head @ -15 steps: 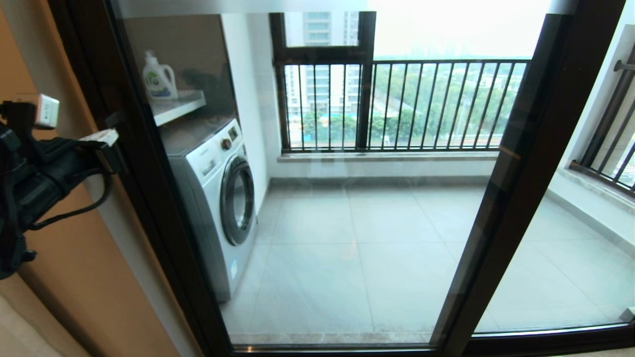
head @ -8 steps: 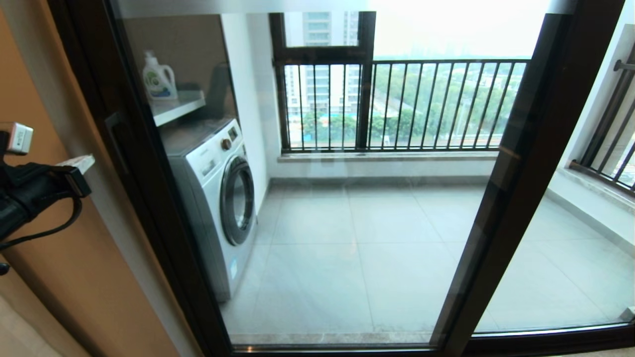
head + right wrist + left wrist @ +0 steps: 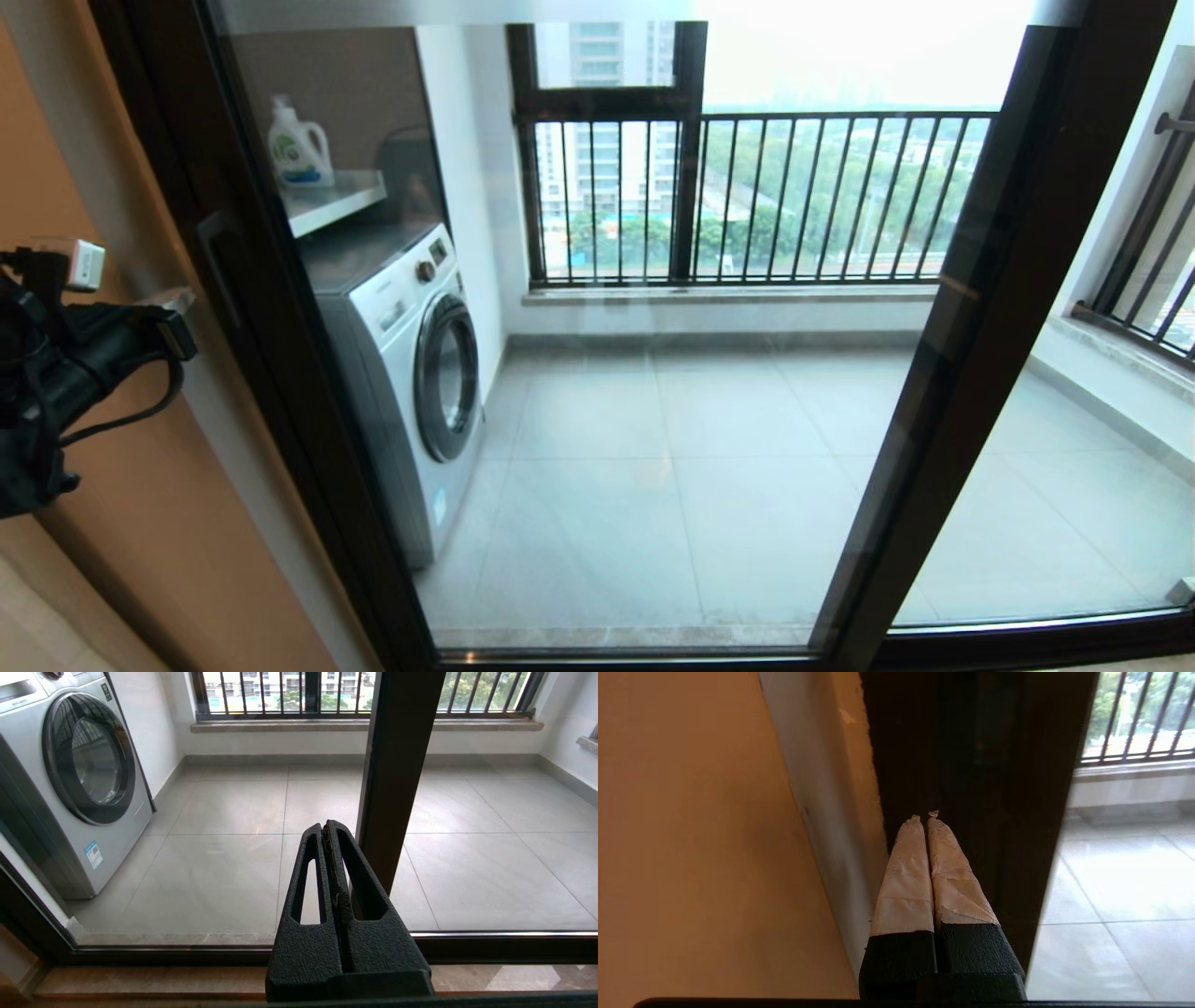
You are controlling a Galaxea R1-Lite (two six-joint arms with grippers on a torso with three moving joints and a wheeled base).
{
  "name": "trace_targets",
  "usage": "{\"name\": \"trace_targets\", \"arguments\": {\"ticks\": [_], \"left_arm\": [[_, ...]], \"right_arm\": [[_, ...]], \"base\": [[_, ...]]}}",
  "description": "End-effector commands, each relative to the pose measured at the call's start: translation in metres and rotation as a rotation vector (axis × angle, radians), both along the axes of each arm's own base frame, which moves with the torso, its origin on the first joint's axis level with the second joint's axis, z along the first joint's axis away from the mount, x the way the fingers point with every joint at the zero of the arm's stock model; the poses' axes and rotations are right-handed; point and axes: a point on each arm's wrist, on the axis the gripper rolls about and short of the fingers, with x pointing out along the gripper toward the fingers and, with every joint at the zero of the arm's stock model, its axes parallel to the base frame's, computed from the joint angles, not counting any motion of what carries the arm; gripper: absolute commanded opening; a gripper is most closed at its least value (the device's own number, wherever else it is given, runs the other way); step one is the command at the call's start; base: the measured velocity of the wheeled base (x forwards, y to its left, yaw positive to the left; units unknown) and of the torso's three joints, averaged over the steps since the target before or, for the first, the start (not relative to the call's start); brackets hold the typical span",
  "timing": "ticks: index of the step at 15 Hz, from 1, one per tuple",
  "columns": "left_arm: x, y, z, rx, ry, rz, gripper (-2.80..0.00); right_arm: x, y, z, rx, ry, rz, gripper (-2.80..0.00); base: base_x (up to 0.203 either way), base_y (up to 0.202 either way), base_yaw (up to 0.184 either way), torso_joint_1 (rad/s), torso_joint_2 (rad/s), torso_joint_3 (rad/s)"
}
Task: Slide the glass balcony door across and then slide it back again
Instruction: Close the slid door
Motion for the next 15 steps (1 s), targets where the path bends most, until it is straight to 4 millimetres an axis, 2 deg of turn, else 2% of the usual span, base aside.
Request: {"name": "trace_targets", "arguments": {"ticks": [1, 3, 9, 15], "left_arm": [[0.019, 0.004, -0.017, 0.011, 0.016, 0.001, -2.8], [0.023, -0.003, -0.016, 0.013, 0.013, -0.019, -2.8], [0.035, -0.041, -0.009, 0.013, -0.013, -0.06, -2.8], [0.038, -0.062, -0.003, 0.014, -0.025, -0.107, -2.8]], "right_arm": [[0.001, 0.0, -0.003, -0.001, 0.013, 0.001, -2.8], [0.001, 0.0, -0.003, -0.001, 0.013, 0.001, -2.8], [0.001, 0.0, -0.003, -0.001, 0.013, 0.001, -2.8], [0.001, 0.0, -0.003, -0.001, 0.013, 0.001, -2.8]], "base": [[0.0, 0.0, 0.0, 0.0, 0.0, 0.0], [0.0, 0.0, 0.0, 0.0, 0.0, 0.0], [0.0, 0.0, 0.0, 0.0, 0.0, 0.0], [0.0, 0.0, 0.0, 0.0, 0.0, 0.0]]}}
